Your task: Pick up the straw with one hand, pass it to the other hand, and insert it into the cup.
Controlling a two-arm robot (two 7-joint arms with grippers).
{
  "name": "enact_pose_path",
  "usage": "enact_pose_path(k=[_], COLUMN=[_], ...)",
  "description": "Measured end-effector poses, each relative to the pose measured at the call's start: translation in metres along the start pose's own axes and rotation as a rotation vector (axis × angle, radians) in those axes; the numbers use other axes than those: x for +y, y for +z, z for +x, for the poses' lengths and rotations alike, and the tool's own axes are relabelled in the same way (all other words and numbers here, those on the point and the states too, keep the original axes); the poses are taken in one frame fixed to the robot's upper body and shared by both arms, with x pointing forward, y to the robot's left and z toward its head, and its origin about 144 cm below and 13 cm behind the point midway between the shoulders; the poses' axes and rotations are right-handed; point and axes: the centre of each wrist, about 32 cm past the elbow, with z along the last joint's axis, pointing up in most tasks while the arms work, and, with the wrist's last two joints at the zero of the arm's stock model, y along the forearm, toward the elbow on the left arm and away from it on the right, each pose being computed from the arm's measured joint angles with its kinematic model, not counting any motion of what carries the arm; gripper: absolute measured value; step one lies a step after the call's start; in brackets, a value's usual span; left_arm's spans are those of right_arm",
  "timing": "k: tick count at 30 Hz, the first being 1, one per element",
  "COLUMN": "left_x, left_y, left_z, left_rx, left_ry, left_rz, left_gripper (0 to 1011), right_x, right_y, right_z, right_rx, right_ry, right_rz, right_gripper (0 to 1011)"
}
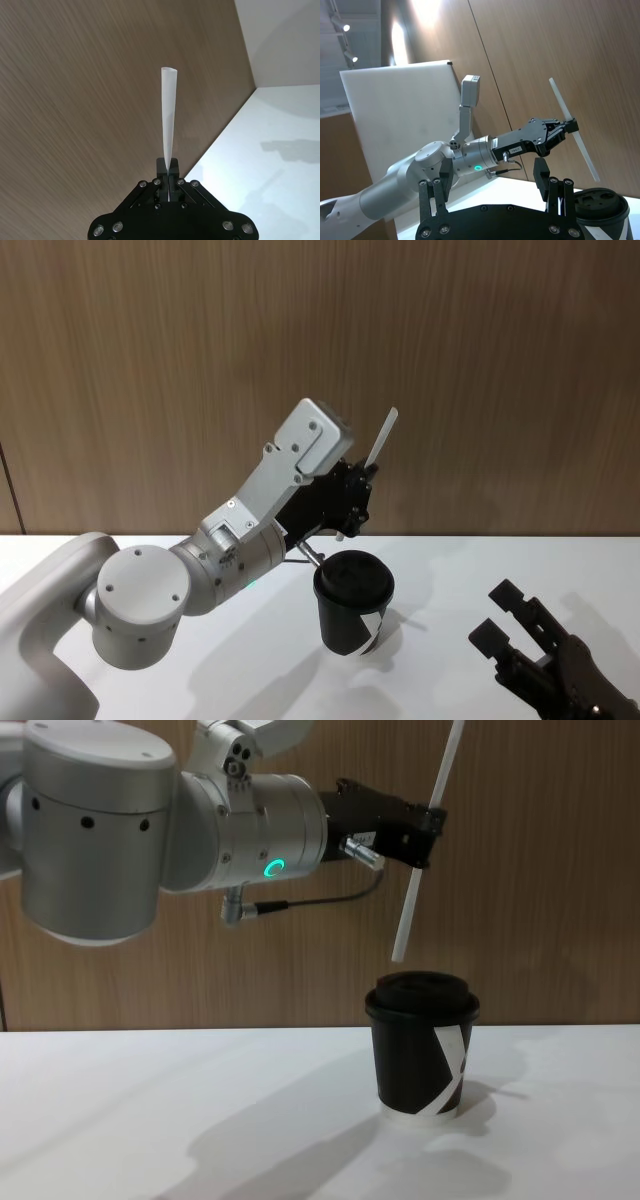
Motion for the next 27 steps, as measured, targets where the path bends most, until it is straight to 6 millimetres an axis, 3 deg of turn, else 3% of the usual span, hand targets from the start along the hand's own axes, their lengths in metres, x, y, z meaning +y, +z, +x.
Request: enact_pose_path(k=[27], left_x=[0.004], left_y=[0.020], left_z=[0.005], left_rx=[0.066], left_ry=[-0.040], left_rz=[0.002], left_gripper=[13], right_x=[0.000], right_y=[0.000], right_z=[0.000], right_rx=[0.000], right_ry=[0.000], right_rz=[0.000], right_gripper=[1001])
